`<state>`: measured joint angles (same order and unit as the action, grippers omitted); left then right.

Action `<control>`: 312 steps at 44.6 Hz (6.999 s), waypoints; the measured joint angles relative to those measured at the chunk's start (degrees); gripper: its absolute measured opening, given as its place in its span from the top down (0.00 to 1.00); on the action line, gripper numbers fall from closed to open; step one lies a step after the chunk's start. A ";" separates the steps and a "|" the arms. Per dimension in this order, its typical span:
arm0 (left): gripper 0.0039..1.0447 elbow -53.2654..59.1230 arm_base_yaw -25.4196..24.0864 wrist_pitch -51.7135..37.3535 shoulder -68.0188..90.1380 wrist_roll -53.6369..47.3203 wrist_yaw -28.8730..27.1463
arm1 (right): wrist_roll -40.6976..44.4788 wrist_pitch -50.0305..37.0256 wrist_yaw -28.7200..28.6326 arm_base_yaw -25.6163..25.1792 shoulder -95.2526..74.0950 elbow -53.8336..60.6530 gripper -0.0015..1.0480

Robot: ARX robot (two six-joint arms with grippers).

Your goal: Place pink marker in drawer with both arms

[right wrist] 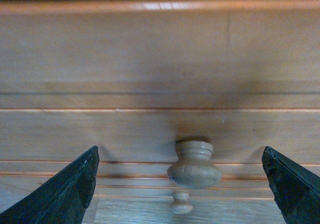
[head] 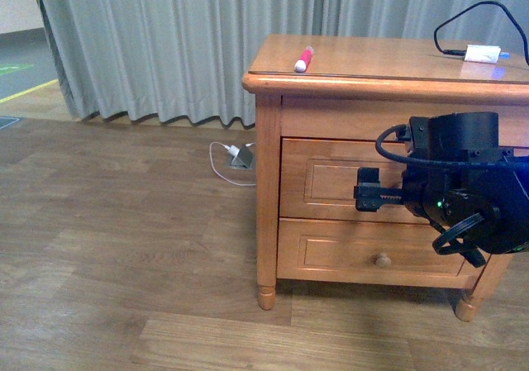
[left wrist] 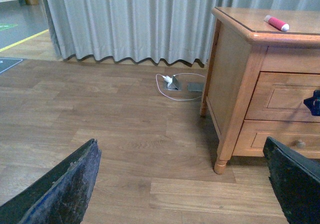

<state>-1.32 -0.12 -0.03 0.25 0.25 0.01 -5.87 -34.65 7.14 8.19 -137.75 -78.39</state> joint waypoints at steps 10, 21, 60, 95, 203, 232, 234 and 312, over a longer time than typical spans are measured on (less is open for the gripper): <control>0.06 0.00 0.00 0.00 0.00 0.00 0.00 | 0.22 0.13 0.35 -0.94 -1.73 -1.46 0.08; 0.06 0.00 0.00 0.00 0.00 0.00 0.00 | 0.31 0.28 0.61 -0.94 -1.79 -1.70 0.36; 0.06 0.00 0.00 0.00 0.00 0.00 0.00 | -4.55 3.61 -3.39 -0.04 12.87 18.91 0.78; 0.06 0.00 0.00 0.00 0.00 0.00 0.00 | -5.92 32.59 -11.63 -1.18 75.08 53.05 0.09; 0.06 -133.17 26.01 18.05 139.60 1.99 -14.16 | 1.14 48.48 -14.73 -3.54 88.91 42.07 0.08; 0.06 -155.21 25.18 29.40 151.99 3.28 -13.68 | 1.14 48.48 -14.75 -3.54 88.91 42.07 0.08; 0.06 -156.34 25.20 30.05 152.56 3.26 -13.66 | 1.14 48.48 -14.75 -3.54 88.91 42.07 0.08; 0.86 -86.95 28.30 -7.58 118.22 -15.45 17.59 | 1.14 48.48 -14.75 -3.54 88.91 42.10 0.08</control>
<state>-88.27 28.18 -7.62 118.48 -15.20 17.61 -4.73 13.82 -7.62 4.64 -48.84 -36.29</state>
